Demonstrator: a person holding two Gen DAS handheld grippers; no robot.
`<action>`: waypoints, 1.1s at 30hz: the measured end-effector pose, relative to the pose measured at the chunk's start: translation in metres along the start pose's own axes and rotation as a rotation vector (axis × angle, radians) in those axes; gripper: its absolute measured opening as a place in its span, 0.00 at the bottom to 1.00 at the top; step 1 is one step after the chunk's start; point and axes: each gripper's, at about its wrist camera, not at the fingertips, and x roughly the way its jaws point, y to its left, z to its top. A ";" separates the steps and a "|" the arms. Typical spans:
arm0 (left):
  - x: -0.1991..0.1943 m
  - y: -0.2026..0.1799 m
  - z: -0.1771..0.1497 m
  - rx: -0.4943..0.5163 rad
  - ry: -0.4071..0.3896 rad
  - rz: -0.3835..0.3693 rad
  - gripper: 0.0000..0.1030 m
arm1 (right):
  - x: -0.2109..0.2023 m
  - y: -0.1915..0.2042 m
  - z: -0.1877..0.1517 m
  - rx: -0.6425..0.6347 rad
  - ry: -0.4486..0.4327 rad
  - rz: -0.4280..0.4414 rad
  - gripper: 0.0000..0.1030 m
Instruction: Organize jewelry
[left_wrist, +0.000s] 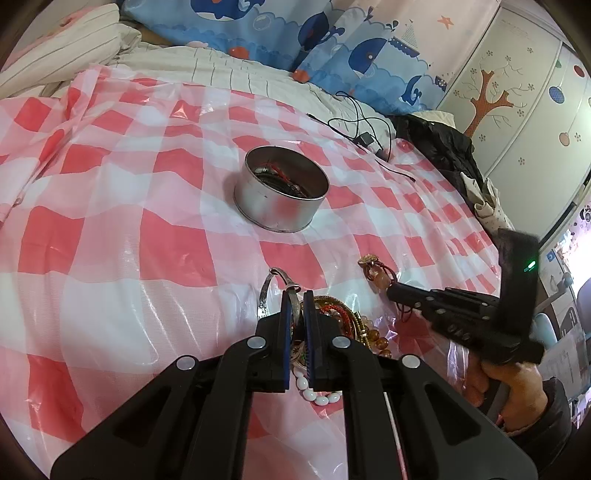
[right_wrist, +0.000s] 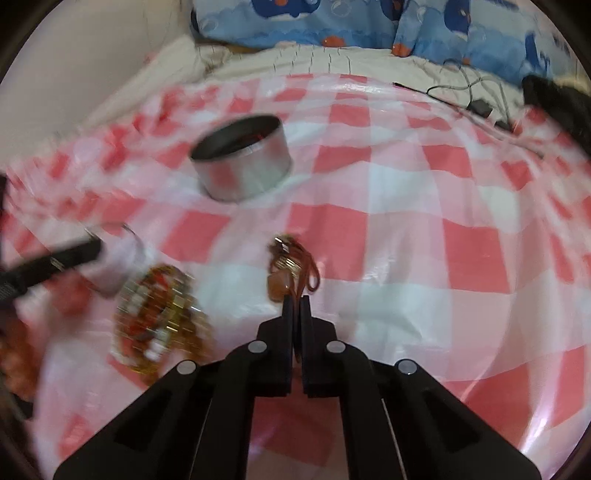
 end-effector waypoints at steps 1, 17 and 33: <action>0.000 0.000 0.000 0.000 -0.004 0.001 0.05 | -0.005 -0.002 0.001 0.028 -0.018 0.044 0.04; -0.002 -0.005 0.002 0.023 -0.018 -0.009 0.05 | -0.027 0.043 0.002 -0.109 -0.146 -0.057 0.04; 0.002 -0.009 0.000 0.040 -0.021 -0.011 0.05 | -0.029 0.050 -0.003 -0.181 -0.172 -0.153 0.04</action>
